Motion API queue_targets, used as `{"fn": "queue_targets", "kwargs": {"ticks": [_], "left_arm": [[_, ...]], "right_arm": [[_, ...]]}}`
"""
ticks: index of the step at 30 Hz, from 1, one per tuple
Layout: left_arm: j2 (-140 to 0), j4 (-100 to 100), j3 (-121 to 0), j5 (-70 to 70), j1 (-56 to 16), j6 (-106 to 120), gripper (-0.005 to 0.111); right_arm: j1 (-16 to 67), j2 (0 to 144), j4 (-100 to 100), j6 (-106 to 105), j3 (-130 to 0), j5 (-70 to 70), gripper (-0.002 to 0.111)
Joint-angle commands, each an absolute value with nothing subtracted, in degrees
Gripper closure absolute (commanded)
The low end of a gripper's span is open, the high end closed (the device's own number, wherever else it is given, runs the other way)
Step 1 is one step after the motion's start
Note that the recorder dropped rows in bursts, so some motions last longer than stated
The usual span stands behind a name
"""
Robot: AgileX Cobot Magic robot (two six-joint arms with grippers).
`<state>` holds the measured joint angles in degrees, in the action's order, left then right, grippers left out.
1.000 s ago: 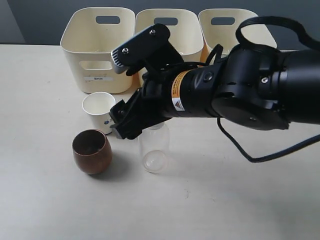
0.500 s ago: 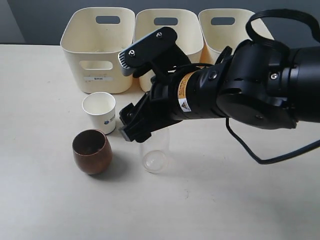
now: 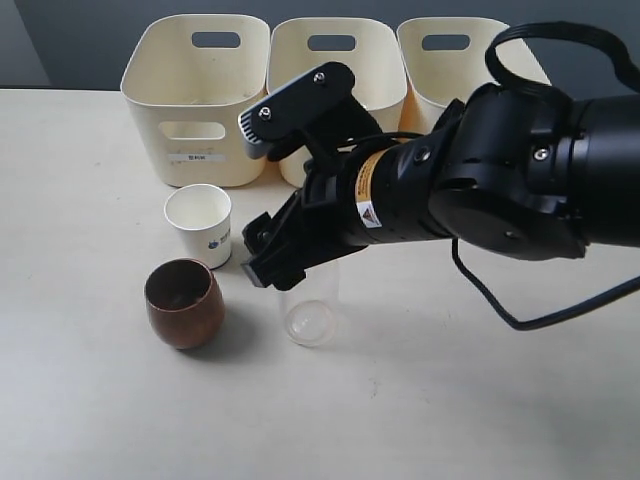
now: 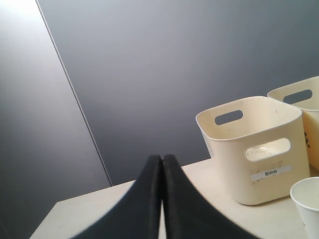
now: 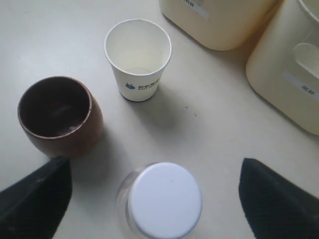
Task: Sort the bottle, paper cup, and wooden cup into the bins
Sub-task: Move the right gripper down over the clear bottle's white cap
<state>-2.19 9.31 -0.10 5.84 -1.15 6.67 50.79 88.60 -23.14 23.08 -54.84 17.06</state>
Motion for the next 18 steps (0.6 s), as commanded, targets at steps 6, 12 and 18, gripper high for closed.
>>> {"fn": "queue_targets", "kwargs": {"ticks": [6, 12, 18], "left_arm": [[-2.05, 9.34, 0.0, 6.1, -1.24, 6.54, 0.107], [-2.05, 9.34, 0.0, 6.1, -1.24, 6.54, 0.107], [-2.05, 9.34, 0.0, 6.1, -1.24, 6.54, 0.107]], "right_arm": [[49.7, 89.6, -23.05, 22.89, -55.15, 16.02, 0.023], [48.66, 89.87, -22.51, 22.89, -55.15, 15.08, 0.023], [48.69, 91.99, -21.47, 22.89, -55.15, 15.82, 0.023]]}}
